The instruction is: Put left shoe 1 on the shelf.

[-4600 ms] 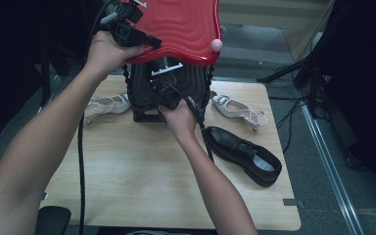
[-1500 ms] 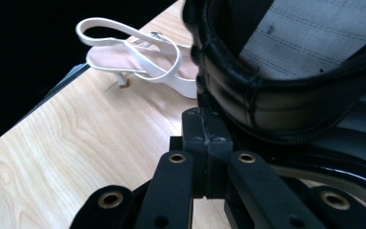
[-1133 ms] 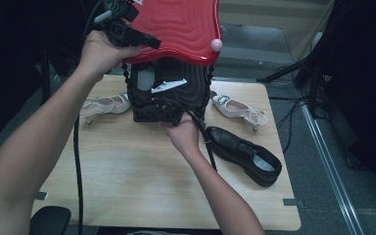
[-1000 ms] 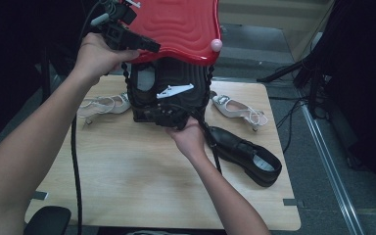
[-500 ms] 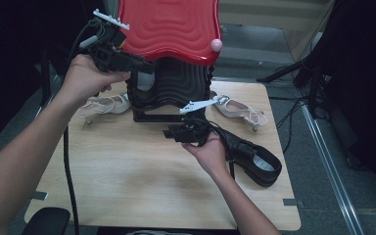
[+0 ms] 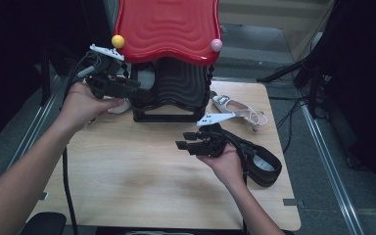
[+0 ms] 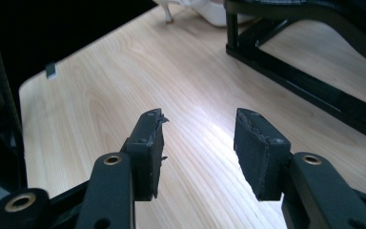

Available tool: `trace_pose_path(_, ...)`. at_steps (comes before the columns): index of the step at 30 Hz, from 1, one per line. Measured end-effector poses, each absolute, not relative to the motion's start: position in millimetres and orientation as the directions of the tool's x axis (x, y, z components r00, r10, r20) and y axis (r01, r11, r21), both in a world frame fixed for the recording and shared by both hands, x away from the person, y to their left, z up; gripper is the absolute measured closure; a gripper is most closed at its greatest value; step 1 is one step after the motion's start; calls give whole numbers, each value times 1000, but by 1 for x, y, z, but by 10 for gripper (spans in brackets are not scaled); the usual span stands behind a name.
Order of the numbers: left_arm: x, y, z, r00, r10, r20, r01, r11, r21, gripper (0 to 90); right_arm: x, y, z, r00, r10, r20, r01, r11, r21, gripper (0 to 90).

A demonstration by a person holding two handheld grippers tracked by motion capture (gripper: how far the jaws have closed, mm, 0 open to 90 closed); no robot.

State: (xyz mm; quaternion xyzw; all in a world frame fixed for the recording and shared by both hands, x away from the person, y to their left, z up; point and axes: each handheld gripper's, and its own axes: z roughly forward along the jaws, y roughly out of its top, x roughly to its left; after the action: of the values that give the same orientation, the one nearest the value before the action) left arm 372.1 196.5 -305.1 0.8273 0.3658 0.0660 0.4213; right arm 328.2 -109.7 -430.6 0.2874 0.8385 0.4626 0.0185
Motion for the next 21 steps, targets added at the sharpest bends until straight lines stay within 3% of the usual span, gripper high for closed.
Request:
trace_pose_path(10, 355, 196, -345, 716, 663, -219, 570, -375, 731, 456, 322, -135, -445, -803, 524, 282, 521, 391, 759, 541)
trace_pose_path(21, 341, 194, -387, 712, 663, -230, 590, -390, 707, 457, 320, -152, -450, -796, 554, 245, 522, 423, 741, 535)
